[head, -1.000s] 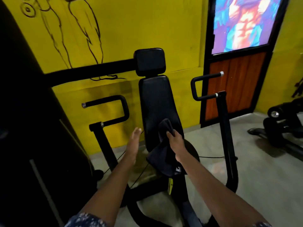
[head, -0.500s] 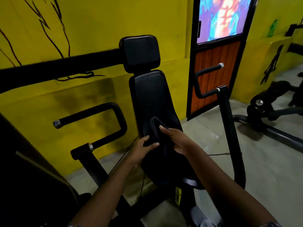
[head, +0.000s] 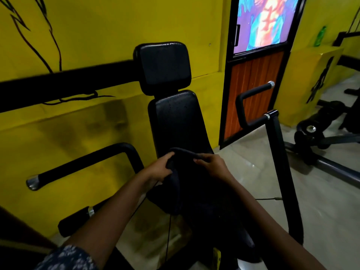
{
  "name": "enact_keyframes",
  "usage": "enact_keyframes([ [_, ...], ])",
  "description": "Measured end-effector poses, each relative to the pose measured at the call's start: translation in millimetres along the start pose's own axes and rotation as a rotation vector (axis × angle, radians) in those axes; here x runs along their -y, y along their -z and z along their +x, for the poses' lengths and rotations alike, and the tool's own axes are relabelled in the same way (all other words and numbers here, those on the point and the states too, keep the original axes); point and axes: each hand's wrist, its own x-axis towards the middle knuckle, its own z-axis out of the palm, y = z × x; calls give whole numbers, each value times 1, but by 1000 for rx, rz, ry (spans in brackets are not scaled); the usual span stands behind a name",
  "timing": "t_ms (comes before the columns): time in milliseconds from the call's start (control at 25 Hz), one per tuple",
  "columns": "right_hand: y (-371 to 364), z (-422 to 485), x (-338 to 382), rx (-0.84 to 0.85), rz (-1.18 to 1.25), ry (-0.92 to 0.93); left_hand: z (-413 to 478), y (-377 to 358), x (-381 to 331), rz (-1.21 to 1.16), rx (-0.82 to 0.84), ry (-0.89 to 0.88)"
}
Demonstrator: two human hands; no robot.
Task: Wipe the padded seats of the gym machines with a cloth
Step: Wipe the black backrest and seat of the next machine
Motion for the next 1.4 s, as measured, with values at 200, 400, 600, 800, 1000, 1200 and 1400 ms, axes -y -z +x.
enact_keyframes([
  [200, -49, -11, 7, -136, -350, 319, 23, 2, -27, -999, -81, 192],
  [400, -45, 16, -6, -246, -82, 399, 43, 8, -32, -969, -221, -8],
  [600, -63, 57, -13, -389, -165, 471, 50, 34, -65, -867, -36, -134],
  [800, -74, 102, -1, -499, 174, 509, 73, 70, -81, -662, -45, -152],
  [1000, -86, 166, -8, -648, 262, 456, 113, 116, -33, -565, -539, -128],
  [1200, -104, 234, 4, -519, 121, 532, 173, 138, 10, -622, -543, 6],
  [1400, -119, 287, 9, -384, -344, 580, 204, 131, 19, -677, -398, -97],
])
